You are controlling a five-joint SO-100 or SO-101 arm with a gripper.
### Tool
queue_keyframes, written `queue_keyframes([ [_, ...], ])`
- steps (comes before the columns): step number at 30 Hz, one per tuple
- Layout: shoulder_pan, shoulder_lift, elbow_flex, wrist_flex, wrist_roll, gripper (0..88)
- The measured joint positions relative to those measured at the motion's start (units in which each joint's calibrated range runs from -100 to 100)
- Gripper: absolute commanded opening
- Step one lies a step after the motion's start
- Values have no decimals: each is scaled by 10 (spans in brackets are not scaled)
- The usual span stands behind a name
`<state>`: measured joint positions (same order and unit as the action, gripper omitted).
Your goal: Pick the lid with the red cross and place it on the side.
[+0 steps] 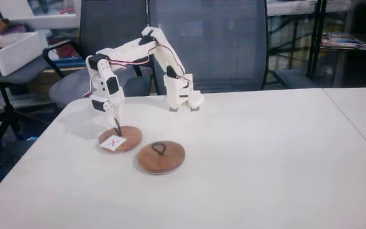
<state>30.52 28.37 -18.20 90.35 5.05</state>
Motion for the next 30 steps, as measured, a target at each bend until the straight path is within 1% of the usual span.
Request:
queue_keyframes([
  [12, 0, 0, -2, 0, 0, 4],
  [17, 0, 1, -53, 3, 0, 4],
  [24, 0, 2, -135, 61, 1, 4],
  [30, 1, 2, -164, 78, 3, 4],
])
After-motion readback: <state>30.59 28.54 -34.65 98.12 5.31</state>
